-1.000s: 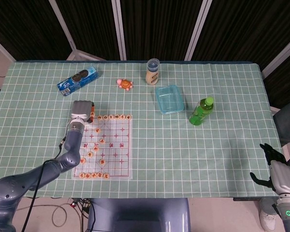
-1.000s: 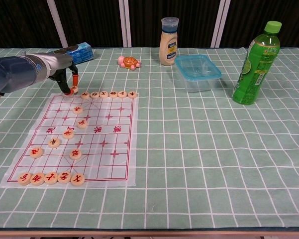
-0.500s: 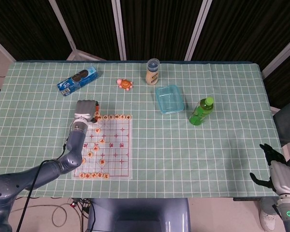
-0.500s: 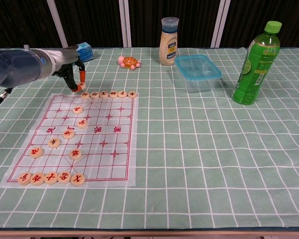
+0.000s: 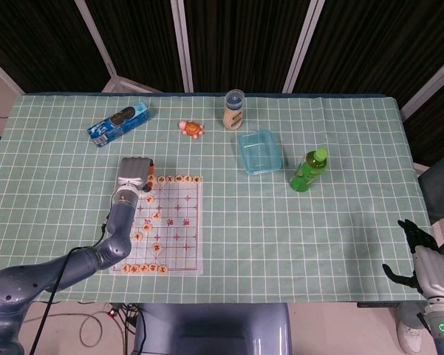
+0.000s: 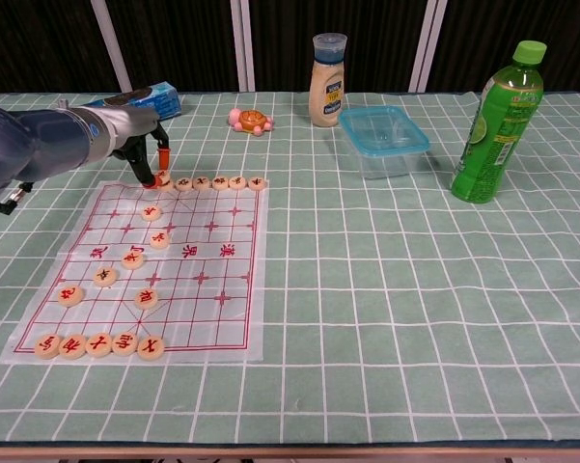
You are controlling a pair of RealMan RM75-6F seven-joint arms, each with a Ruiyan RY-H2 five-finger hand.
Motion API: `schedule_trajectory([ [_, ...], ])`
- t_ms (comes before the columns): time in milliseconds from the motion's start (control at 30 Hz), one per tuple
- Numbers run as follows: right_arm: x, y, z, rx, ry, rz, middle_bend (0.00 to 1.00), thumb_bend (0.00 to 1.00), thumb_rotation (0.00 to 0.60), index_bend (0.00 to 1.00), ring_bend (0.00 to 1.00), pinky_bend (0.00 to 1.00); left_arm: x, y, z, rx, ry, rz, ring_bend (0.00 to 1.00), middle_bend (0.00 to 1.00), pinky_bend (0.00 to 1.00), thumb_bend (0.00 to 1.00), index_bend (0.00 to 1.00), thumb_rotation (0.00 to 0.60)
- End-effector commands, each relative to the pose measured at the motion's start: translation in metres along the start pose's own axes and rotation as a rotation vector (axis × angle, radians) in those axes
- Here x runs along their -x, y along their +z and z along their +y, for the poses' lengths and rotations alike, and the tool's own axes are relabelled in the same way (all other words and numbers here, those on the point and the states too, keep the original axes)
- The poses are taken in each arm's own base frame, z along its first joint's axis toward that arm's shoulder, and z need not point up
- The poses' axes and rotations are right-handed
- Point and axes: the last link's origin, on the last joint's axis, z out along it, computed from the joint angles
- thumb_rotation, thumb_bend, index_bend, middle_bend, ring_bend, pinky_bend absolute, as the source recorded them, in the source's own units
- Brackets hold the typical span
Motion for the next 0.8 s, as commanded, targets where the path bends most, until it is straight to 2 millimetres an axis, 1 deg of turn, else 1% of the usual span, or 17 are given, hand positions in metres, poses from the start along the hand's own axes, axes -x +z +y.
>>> schedule_trajectory([
  [33, 0.0, 0.0001, 0.0002, 0.001, 0.0, -0.001, 0.0, 0.33, 0.6, 0.0, 0.0, 0.0, 0.0003, 0.0006, -0.0004, -0.004, 0.002, 0.0, 0.94, 1.0, 0.96, 0.32, 0.48, 0.6],
  [233, -0.0001, 0.0001, 0.0001, 0.0, 0.001, 0.002, 0.0, 0.33, 0.6, 0.0, 0.0, 0.0, 0.0006, 0.0018, 0.0001, -0.006, -0.006, 0.0, 0.94, 1.0, 0.96, 0.32, 0.47, 0.6],
  [500, 0.0, -0.0003, 0.0, -0.001, 0.003, 0.002, 0.0, 0.33, 0.6, 0.0, 0.0, 0.0, 0.0014, 0.0029, 0.0022, -0.004, -0.006, 0.002, 0.93, 0.98, 0.96, 0.32, 0.43, 0.6],
  [700, -0.001, -0.0006, 0.0004, 0.001, 0.005, 0.008, 0.0, 0.33, 0.6, 0.0, 0.0, 0.0, 0.0035, 0.0025, 0.0013, 0.004, 0.005, -0.008, 0.93, 0.96, 0.96, 0.28, 0.36, 0.6],
  [800, -0.0004, -0.0006, 0.0002, 0.001, 0.006, 0.006, 0.0, 0.33, 0.6, 0.0, 0.0, 0.0, 0.0013, 0.0022, 0.0001, 0.004, -0.01, -0.009, 0.92, 0.96, 0.96, 0.27, 0.33, 0.6],
])
